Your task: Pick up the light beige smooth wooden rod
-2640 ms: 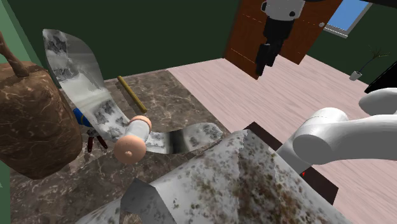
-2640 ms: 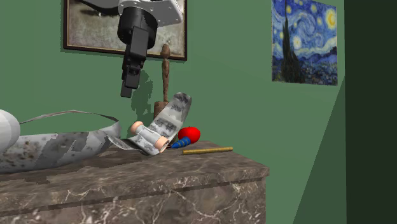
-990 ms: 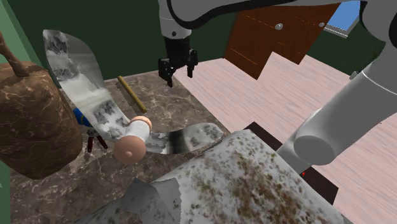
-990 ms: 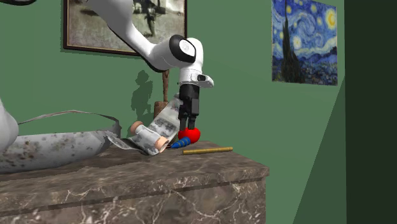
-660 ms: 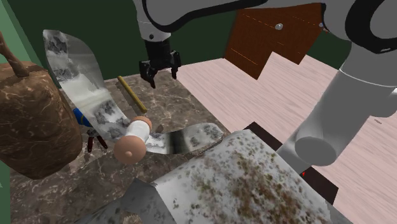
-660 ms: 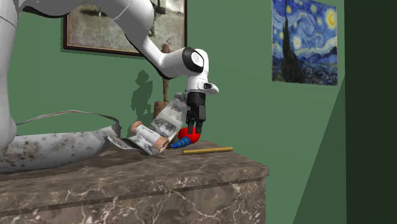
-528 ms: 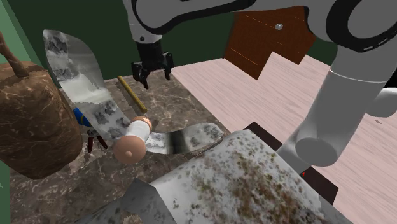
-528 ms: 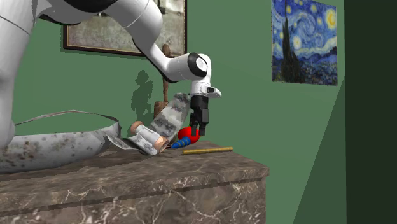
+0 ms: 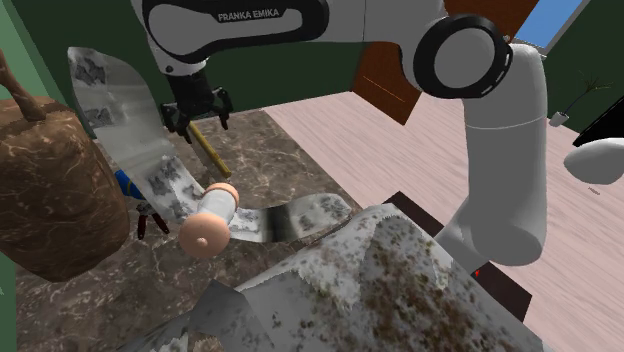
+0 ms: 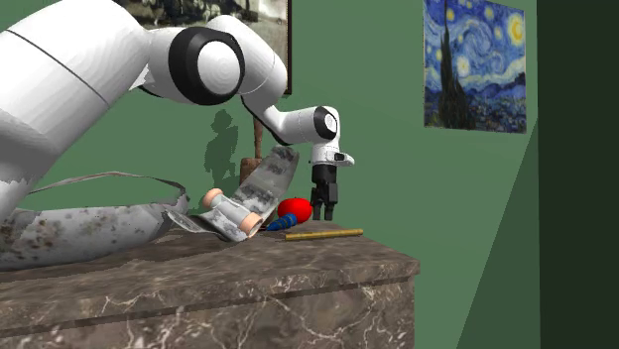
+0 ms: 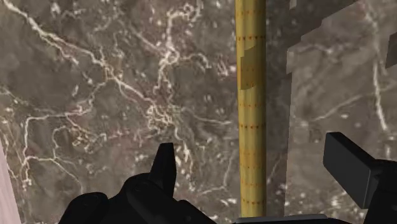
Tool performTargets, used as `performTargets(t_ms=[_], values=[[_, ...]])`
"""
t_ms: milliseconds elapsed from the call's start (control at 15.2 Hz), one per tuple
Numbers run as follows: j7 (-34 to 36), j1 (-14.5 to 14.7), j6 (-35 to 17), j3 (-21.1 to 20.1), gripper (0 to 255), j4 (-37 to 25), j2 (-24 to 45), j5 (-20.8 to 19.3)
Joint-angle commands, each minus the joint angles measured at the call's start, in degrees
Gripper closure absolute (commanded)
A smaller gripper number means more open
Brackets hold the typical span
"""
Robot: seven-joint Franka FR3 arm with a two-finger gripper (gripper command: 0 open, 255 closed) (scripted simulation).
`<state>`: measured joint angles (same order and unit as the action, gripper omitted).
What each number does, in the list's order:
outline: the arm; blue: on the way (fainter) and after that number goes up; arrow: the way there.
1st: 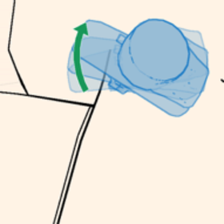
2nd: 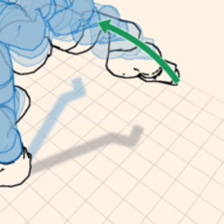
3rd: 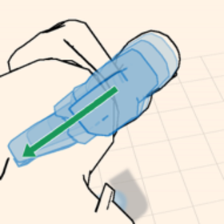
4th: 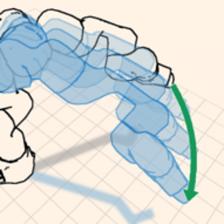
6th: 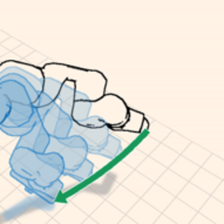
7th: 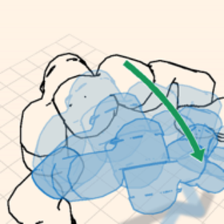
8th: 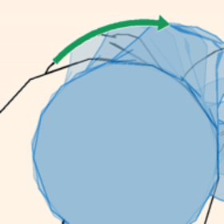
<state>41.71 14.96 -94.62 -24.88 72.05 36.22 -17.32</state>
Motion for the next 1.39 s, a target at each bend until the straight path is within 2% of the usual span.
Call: performTargets(t_ms=[0, 528, 594, 1188, 1320], values=[[0.35, 0.95, 0.54, 0.46, 0, -2.86, 2.39, -0.67], [0.99, 0.56, -3.83, 0.74, 0, 0.69, 3.38, -1.14], [0.93, 0.57, -3.66, 0.75, 255, 0.48, 3.39, -1.14], [0.99, 0.56, -3.83, 0.74, 255, 0.69, 3.38, -1.14], [0.8, 0.65, -2.55, 0.64, 255, -0.28, 3.01, -0.97]])
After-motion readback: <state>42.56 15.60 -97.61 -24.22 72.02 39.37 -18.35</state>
